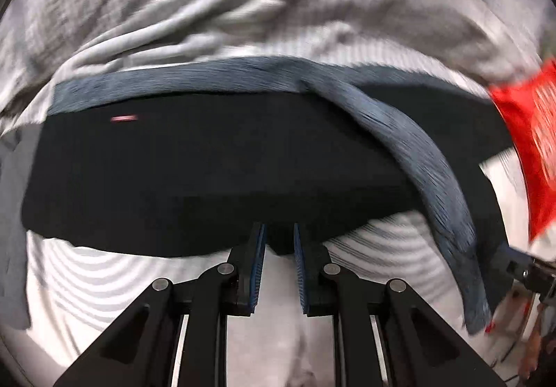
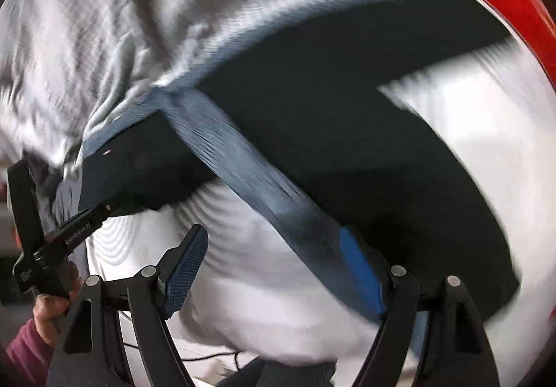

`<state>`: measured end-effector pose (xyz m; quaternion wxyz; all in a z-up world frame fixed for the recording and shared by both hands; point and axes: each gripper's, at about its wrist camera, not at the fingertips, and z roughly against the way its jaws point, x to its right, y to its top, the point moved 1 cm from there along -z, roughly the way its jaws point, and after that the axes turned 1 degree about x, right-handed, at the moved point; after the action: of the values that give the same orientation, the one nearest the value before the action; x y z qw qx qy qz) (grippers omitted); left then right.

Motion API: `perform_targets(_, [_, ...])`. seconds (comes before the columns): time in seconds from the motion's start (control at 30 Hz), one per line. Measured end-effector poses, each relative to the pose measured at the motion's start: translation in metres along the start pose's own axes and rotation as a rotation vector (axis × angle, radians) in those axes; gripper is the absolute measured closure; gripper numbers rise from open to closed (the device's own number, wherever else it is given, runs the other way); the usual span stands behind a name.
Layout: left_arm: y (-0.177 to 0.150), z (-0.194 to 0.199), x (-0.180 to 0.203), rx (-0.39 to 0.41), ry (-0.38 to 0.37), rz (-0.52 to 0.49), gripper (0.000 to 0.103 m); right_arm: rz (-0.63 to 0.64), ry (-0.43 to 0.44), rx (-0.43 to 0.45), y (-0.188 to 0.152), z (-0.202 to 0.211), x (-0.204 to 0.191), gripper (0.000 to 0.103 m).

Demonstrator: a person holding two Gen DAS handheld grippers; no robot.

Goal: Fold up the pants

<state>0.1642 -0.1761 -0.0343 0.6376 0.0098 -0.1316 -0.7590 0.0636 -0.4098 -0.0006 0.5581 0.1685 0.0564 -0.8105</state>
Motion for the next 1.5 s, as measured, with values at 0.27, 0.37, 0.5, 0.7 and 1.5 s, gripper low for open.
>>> perform_targets(0.27, [-0.052,-0.002,0.063,-0.028,-0.087,-0.138,0.085,-0.343,-0.02,0.083,-0.117,0.035,0.113,0.022])
perform_targets(0.37, [-0.072,0.005,0.077,-0.019,-0.119,-0.175,0.085,-0.401,-0.029,0.101,-0.138,0.034,0.136,0.022])
perform_targets(0.5, [-0.087,-0.005,0.088,-0.059,-0.14,-0.198,0.085,-0.459,0.012,0.127,-0.144,0.028,0.156,0.022])
perform_targets(0.7, [-0.09,-0.013,0.107,-0.082,-0.165,-0.208,0.085,-0.441,0.085,0.117,-0.14,0.009,0.16,0.022])
perform_targets(1.5, [-0.055,-0.018,0.126,-0.011,-0.181,-0.046,0.001,-0.365,0.265,-0.028,-0.107,-0.008,0.169,0.047])
